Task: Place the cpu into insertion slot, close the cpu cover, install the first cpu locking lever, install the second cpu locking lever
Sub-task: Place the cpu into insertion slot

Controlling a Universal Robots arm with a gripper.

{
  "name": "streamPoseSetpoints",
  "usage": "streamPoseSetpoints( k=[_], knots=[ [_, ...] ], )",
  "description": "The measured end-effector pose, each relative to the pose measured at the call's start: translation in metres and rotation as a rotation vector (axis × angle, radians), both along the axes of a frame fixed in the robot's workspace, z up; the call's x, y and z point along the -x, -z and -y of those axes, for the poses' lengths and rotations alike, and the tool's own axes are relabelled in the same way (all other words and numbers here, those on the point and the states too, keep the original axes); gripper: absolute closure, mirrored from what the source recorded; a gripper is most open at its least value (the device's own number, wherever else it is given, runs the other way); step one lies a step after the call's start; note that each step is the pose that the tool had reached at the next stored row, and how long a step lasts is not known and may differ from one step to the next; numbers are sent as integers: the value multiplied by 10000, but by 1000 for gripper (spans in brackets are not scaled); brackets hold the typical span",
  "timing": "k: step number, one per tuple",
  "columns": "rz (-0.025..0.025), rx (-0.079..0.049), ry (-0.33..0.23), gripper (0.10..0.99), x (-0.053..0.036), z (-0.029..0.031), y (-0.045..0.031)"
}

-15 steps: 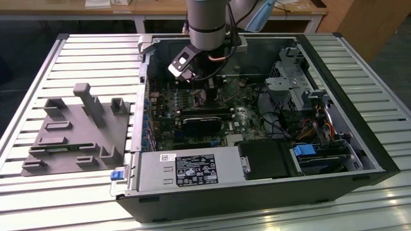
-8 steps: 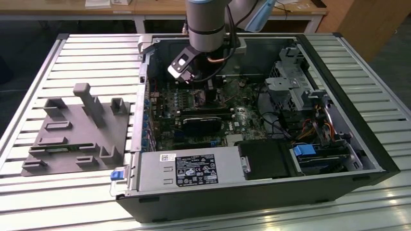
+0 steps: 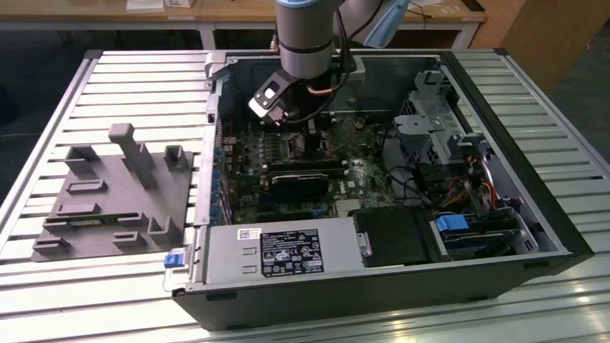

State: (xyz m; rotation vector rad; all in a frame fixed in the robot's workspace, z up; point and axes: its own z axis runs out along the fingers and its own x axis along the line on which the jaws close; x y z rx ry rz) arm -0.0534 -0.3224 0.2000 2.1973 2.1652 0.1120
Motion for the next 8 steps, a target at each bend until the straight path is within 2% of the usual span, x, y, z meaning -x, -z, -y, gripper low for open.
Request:
streamPoseSetpoints(
  k=[8],
  knots=[
    [-2,-28,-2,549,0,1,36]
  ],
)
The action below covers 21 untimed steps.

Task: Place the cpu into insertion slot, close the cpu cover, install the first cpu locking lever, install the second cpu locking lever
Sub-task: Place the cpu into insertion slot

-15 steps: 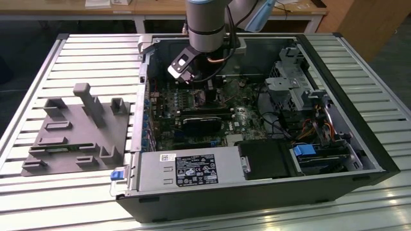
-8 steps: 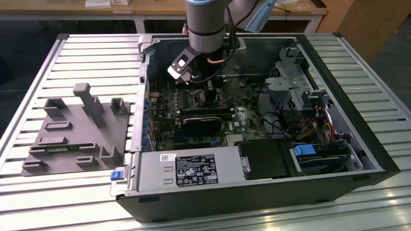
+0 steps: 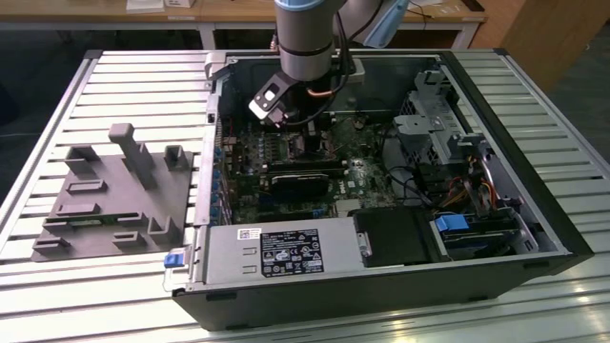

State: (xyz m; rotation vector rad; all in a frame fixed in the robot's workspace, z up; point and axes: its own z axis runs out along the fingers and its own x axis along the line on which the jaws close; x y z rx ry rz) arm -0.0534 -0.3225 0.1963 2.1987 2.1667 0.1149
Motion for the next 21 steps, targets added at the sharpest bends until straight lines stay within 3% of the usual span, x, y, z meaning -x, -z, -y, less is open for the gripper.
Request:
streamPoseSetpoints(
  k=[13,15,16,21],
  knots=[
    [0,-71,0,549,0,0,27],
    [0,-71,0,533,0,0,27],
    [0,-72,0,475,0,0,27],
    [1,-72,0,475,0,-1,28]
  ],
)
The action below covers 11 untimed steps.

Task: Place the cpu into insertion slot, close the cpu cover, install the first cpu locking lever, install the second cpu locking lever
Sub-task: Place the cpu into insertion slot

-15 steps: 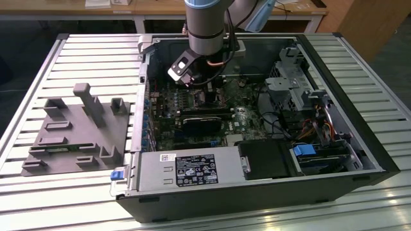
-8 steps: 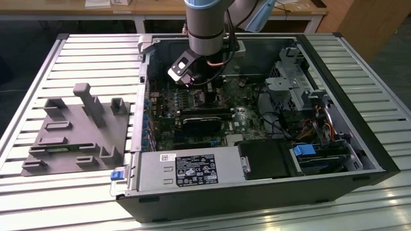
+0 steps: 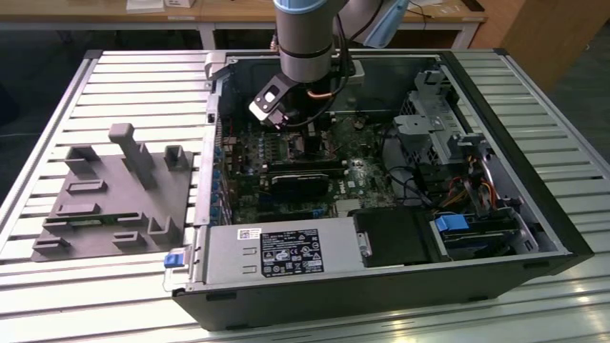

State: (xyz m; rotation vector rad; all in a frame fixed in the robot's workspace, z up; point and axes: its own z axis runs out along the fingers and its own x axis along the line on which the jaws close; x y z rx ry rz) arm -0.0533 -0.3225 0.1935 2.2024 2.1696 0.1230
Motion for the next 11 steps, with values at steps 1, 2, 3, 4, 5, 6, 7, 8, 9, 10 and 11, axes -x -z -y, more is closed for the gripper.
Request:
streamPoseSetpoints(
  k=[1,2,3,4,5,6,7,8,9,10,11],
  knots=[
    [0,2,0,475,0,0,0],
    [1,3,0,475,0,0,-1],
    [1,10,-1,475,-1,0,-4],
    [-1,17,-1,475,0,0,-8],
    [-1,22,-1,475,0,0,-15],
    [-1,24,0,475,0,0,-24],
    [0,25,0,475,0,0,-34],
    [0,25,0,475,0,0,-44],
    [0,27,0,475,0,0,-55],
    [-1,27,0,475,0,0,-65],
    [0,28,0,475,0,0,-74]
  ],
)
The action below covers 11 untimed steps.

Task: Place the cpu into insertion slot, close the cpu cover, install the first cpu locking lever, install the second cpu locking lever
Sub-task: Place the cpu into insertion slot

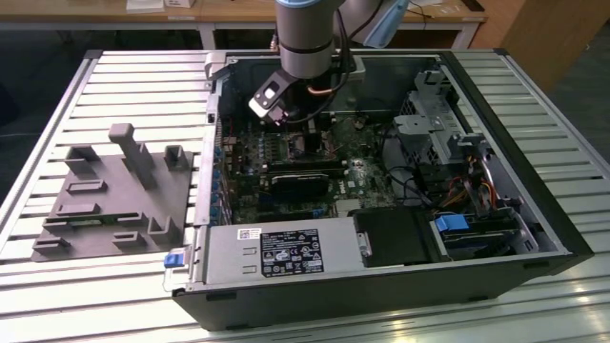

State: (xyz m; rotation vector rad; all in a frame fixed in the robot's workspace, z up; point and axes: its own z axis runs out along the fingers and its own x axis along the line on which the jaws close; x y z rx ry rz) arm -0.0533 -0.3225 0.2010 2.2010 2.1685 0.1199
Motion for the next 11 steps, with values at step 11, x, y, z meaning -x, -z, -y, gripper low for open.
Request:
streamPoseSetpoints(
  k=[11],
  knots=[
    [0,6,0,475,0,0,-31]
  ],
)
